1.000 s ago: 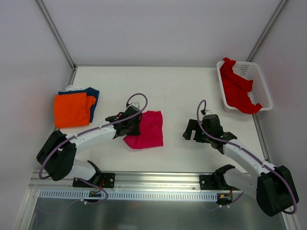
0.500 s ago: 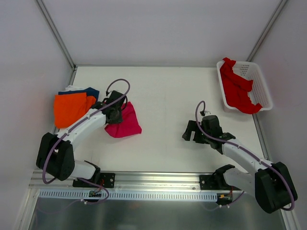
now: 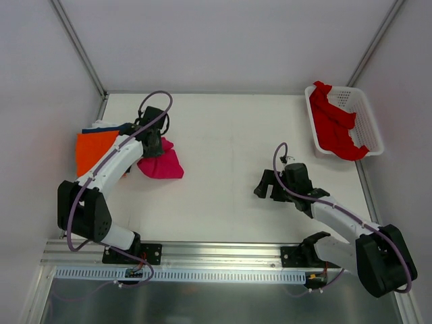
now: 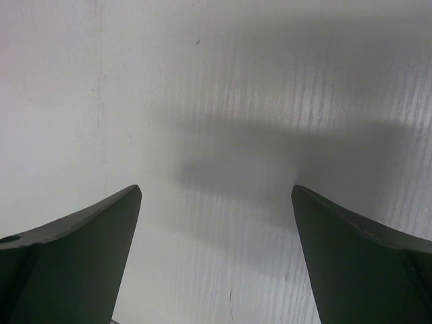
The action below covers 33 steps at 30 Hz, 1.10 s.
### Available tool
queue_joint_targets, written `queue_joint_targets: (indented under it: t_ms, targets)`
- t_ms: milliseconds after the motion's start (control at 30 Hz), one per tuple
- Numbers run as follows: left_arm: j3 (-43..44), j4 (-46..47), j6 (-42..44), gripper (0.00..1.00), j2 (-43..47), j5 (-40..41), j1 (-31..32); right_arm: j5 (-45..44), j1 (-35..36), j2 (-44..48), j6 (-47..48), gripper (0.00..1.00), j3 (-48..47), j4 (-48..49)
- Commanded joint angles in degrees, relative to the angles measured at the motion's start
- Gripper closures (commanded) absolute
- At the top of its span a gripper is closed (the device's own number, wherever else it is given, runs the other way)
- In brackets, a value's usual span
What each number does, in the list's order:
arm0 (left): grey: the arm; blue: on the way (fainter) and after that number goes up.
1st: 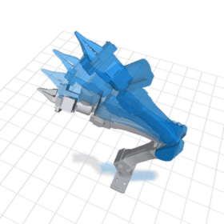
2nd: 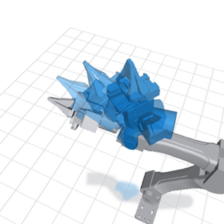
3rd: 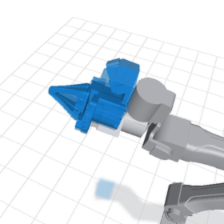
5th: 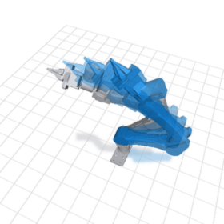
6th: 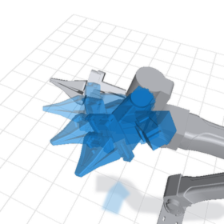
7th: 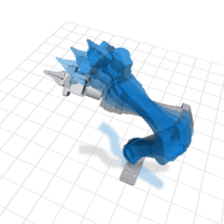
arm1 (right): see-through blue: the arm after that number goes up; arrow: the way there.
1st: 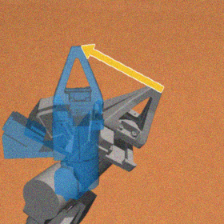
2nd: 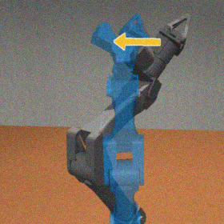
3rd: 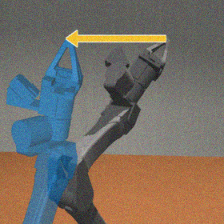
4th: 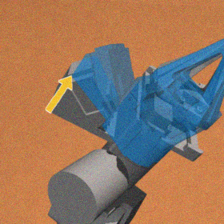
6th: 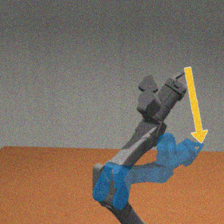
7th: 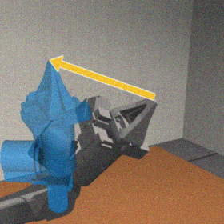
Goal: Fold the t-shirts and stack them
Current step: Put the neatly folded tshirt into the corner of the board with the left arm
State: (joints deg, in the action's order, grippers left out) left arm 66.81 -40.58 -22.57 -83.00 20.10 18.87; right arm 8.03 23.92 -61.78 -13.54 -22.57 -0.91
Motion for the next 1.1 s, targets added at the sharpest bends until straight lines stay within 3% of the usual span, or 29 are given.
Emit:
queue_joint_targets:
  t_ms: [0, 567, 867, 1067]
  targets:
    - [6.6, -4.5, 3.6, 1.0, -1.7, 1.3, -1.8, 2.6, -0.4, -0.8, 0.0, 0.01, 1.6, 1.7]
    - [10.7, -5.7, 17.6, 1.0, -2.6, -13.7, -16.5, 5.4, -0.4, 3.7, -0.3, 0.0, 6.4, 4.8]
    - [18.0, -5.7, 24.0, 1.0, -9.5, -14.6, -18.5, 6.4, -0.4, 5.3, -0.5, 0.0, 7.6, 4.8]
    - [23.4, -6.8, 26.4, 1.0, -11.2, -23.9, -22.4, 6.8, -0.4, 5.8, -0.5, 0.01, 7.8, 5.5]
